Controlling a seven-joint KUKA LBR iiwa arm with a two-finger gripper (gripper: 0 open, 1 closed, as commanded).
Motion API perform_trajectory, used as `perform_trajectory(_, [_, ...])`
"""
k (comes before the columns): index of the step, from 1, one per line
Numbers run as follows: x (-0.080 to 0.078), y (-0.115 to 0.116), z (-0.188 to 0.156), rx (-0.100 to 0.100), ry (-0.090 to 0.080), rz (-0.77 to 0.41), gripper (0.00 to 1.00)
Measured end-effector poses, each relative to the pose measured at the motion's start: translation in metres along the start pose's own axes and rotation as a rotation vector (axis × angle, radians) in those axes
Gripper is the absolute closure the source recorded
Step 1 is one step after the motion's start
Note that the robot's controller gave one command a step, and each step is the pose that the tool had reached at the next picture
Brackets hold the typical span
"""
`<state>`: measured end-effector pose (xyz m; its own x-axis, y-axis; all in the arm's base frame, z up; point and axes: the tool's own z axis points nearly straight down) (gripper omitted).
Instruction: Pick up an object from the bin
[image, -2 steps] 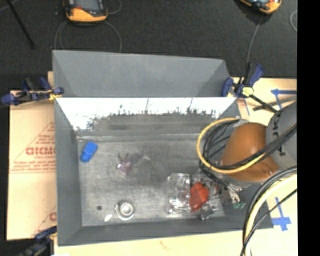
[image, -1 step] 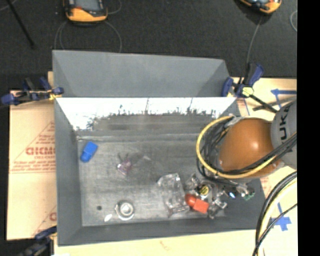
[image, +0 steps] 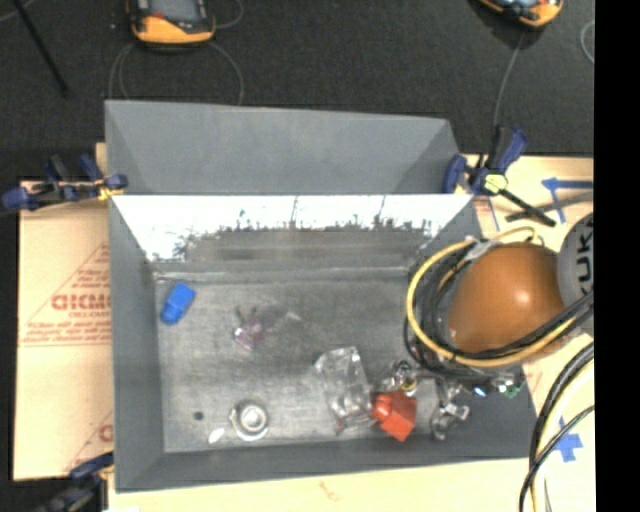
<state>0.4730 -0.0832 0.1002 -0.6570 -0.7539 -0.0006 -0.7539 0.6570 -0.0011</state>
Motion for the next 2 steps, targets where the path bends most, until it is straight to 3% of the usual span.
perform_trajectory(1, [-0.012,0.006,0.027,0.011,-0.004,-0.262,0.0])
perform_trajectory(2, [-0.043,0.035,0.027,0.008,0.001,-0.679,0.0])
